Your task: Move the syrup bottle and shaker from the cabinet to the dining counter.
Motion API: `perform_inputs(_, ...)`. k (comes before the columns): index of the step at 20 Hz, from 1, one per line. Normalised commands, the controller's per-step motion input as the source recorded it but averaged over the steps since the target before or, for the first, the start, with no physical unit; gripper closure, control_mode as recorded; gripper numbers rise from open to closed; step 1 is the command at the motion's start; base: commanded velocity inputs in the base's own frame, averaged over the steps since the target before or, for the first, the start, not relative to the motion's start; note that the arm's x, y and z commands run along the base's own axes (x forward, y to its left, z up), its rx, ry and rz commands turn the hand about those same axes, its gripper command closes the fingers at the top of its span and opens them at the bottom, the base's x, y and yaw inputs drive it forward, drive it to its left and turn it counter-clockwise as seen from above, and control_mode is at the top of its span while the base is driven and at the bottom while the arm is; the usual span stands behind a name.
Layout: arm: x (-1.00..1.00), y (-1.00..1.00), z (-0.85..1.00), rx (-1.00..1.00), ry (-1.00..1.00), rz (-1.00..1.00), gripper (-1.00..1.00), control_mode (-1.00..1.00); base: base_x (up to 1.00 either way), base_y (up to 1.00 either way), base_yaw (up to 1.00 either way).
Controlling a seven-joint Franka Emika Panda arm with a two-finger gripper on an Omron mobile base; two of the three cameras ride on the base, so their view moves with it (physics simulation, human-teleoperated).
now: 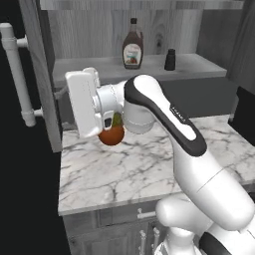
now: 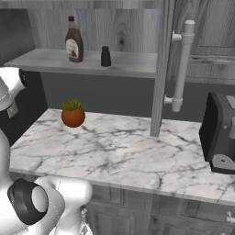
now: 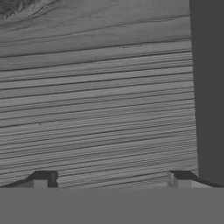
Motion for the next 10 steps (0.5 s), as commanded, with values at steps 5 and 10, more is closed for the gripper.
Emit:
perform_inputs(5,0.0,0.2,-0.19,-0.04,-0.02,-0.07,-1.0,-1.0,0.0,0.0,0.0)
perform_inputs(10,0.06,0.21,-0.46,-0.04,-0.06,-0.13,-1.0,-1.0,0.0,0.0,0.0)
